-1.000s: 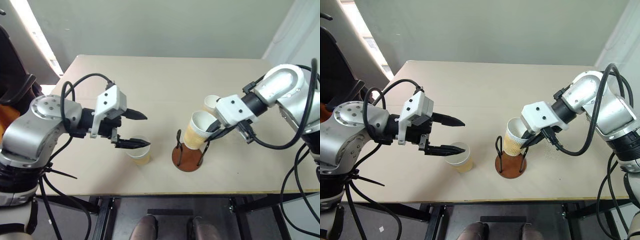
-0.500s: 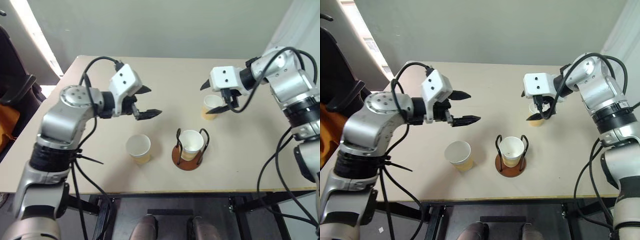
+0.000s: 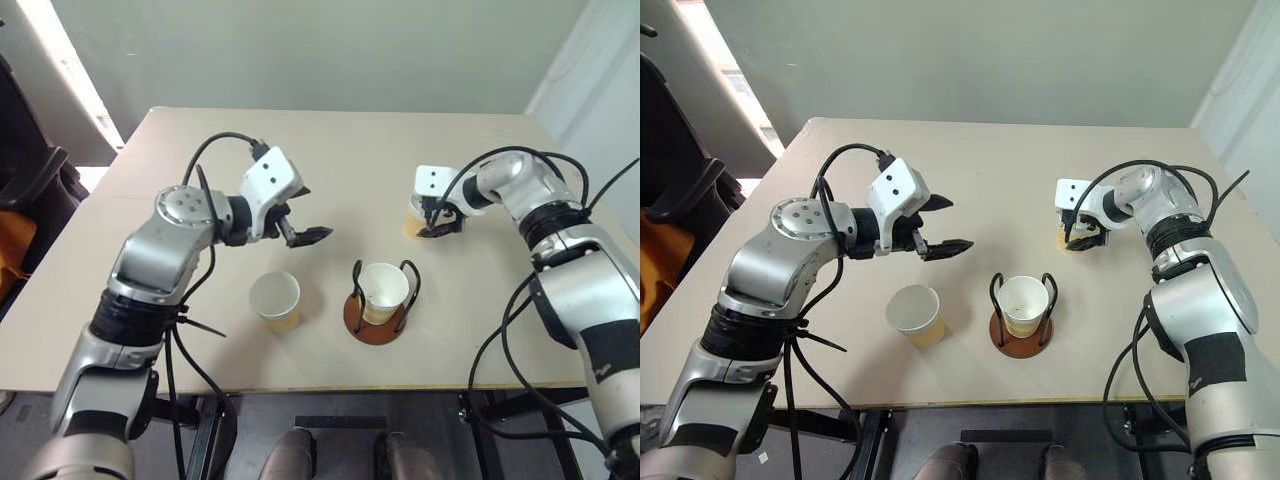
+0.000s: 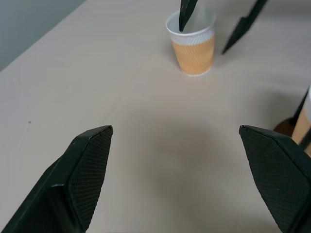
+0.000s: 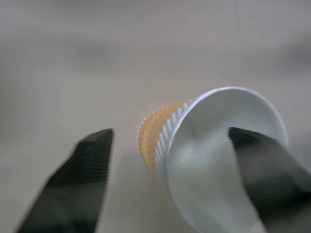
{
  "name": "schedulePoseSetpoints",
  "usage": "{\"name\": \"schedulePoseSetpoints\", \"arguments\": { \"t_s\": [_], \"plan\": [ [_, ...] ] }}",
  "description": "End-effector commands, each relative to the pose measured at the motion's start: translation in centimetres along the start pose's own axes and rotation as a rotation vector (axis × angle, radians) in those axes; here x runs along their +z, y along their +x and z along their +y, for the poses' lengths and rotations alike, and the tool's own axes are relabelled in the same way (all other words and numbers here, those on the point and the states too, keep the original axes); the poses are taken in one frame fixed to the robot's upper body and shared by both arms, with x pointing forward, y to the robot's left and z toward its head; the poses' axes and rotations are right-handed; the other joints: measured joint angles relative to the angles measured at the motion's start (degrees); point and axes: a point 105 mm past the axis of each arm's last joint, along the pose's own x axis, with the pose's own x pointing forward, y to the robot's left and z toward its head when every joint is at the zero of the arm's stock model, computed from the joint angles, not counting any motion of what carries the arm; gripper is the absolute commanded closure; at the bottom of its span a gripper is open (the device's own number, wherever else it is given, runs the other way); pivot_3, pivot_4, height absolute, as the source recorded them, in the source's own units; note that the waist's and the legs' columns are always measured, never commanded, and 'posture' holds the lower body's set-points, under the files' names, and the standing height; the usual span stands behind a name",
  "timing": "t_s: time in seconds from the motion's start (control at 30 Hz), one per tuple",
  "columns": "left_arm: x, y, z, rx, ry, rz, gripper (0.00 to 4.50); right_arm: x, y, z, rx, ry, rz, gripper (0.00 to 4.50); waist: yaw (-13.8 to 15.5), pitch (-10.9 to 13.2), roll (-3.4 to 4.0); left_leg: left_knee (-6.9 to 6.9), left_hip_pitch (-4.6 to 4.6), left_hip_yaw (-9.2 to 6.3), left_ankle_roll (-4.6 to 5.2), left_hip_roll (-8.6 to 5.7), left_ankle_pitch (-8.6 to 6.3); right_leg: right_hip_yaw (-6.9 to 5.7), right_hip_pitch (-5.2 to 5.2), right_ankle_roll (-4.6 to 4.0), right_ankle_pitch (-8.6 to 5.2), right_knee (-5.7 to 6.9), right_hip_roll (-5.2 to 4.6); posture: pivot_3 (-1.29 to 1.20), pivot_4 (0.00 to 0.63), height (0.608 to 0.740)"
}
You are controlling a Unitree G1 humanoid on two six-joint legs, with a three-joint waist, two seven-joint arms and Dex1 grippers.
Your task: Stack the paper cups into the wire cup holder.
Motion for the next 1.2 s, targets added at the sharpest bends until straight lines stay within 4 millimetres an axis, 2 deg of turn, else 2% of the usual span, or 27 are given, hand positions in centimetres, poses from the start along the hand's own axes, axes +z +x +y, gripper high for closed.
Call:
{"name": "schedulePoseSetpoints", "arguments": {
  "t_s": [0.03, 0.23, 0.27, 0.33, 0.4, 0.47, 0.53, 0.6, 0.63, 0.73, 0.83, 0.93, 1.03, 1.2],
  "plan": [
    [1.1, -1.3, 0.7, 0.045, 0.037, -0.024, 0.0, 0.1, -0.1, -0.6, -0.049, -0.008, 0.0, 2.11, 0.0, 0.0, 0.0, 0.0, 0.0, 0.0, 0.0, 0.0, 0.0, 0.0, 0.0, 0.0, 0.0, -0.01, 0.0, 0.0, 0.15, 0.74],
    [1.1, -1.5, 0.6, 0.033, 0.054, -0.022, 0.0, 0.5, 0.1, -0.8, -0.077, -0.034, -0.008, 4.34, -0.01, 0.0, 0.0, 0.02, 0.03, 0.0, 0.12, 0.0, -0.06, 0.0, -0.02, -0.01, 0.0, 0.0, -0.01, 0.0, 0.15, 0.74],
    [1.1, -1.5, 0.6, 0.033, 0.055, -0.021, 0.0, 0.5, 0.0, -0.9, -0.079, -0.046, -0.003, 4.47, -0.01, 0.0, 0.0, 0.01, 0.04, -0.01, 0.19, 0.0, -0.1, 0.0, -0.02, -0.01, 0.0, 0.01, -0.01, 0.0, 0.15, 0.74],
    [1.1, -1.4, 0.6, 0.032, 0.06, -0.022, 0.0, 0.8, -0.6, -1.0, -0.068, -0.079, -0.016, 4.47, -0.01, 0.0, 0.0, 0.01, 0.05, -0.01, 0.25, 0.01, -0.12, 0.0, -0.02, -0.01, 0.0, 0.04, 0.0, 0.0, 0.15, 0.74],
    [1.3, -1.5, 0.5, 0.015, 0.069, -0.034, 0.0, 1.3, -2.0, -1.4, -0.046, -0.134, -0.036, 4.47, -0.01, 0.01, 0.02, 0.01, 0.05, -0.01, 0.28, 0.01, -0.11, 0.0, -0.03, -0.01, 0.0, 0.05, 0.0, 0.0, 0.15, 0.74],
    [1.7, -1.9, 0.5, -0.008, 0.076, -0.055, 0.0, 2.7, -4.4, -1.5, 0.016, -0.21, -0.093, 4.47, 0.07, 0.01, 0.02, 0.01, 0.03, -0.01, 0.29, 0.01, -0.1, -0.01, -0.03, -0.01, 0.0, 0.06, 0.0, 0.0, 0.15, 0.74],
    [1.9, -2.5, 0.1, -0.051, 0.084, -0.075, 0.0, 5.2, -7.3, -0.8, 0.117, -0.287, -0.204, 4.47, 0.02, 0.04, 0.05, 0.0, -0.01, 0.0, 0.27, 0.0, -0.08, -0.01, -0.03, -0.01, 0.0, 0.04, 0.0, 0.0, 0.15, 0.74],
    [2.1, -3.2, -0.7, -0.126, 0.098, -0.091, 0.0, 8.3, -10.3, 0.6, 0.165, -0.352, -0.359, 4.47, -0.05, 0.05, 0.07, -0.04, -0.1, 0.06, 0.06, 0.01, 0.04, -0.01, -0.12, -0.02, -0.01, 0.04, 0.05, 0.0, 0.15, 0.74],
    [2.2, -3.6, -1.3, -0.172, 0.098, -0.098, 0.0, 9.9, -11.7, 1.9, 0.204, -0.376, -0.448, 4.47, -0.12, 0.05, 0.07, -0.08, -0.15, 0.08, -0.14, 0.02, 0.15, -0.01, -0.15, -0.05, -0.03, 0.02, 0.1, 0.0, 0.15, 0.74],
    [2.2, -4.9, -2.8, -0.306, 0.1, -0.104, 0.0, 12.2, -14.1, 6.3, 0.356, -0.434, -0.565, 4.47, -0.14, 0.01, 0.0, -0.16, -0.26, 0.12, -0.38, 0.15, 0.31, -0.01, -0.13, -0.12, -0.14, -0.04, 0.36, 0.0, 0.15, 0.74],
    [1.9, -6.1, -4.1, -0.421, 0.098, -0.081, 0.0, 12.3, -14.0, 9.3, 0.45, -0.516, -0.535, 4.47, -0.16, -0.03, -0.08, -0.02, -0.18, 0.06, -0.53, 0.46, 0.2, 0.04, 0.02, -0.28, -0.32, -0.11, 0.73, 0.0, 0.15, 0.74],
    [2.0, -6.9, -4.5, -0.473, 0.094, -0.066, 0.0, 12.2, -13.4, 10.9, 0.504, -0.546, -0.515, 4.47, -0.32, 0.01, -0.07, 0.01, 0.0, 0.05, -0.55, 0.6, 0.19, 0.05, 0.01, -0.47, -0.53, -0.05, 0.78, 0.0, 0.15, 0.74],
    [2.1, -7.3, -4.6, -0.49, 0.091, -0.061, 0.0, 12.0, -12.6, 11.5, 0.531, -0.563, -0.49, 4.47, -0.33, 0.02, -0.06, -0.19, 0.14, 0.04, 0.04, 0.7, -0.14, 0.03, -0.04, -0.78, -0.71, 0.14, 0.77, 0.0, 0.15, 0.74],
    [2.1, -7.8, -4.9, -0.49, 0.086, -0.052, 0.0, 11.3, -10.7, 11.3, 0.513, -0.595, -0.421, 4.47, -0.82, 0.01, -0.07, -0.14, 0.29, 0.03, 0.16, 0.75, 0.15, 0.03, -0.03, -1.0, -0.51, 0.35, 0.77, 0.0, 0.15, 0.74]
  ]
}}
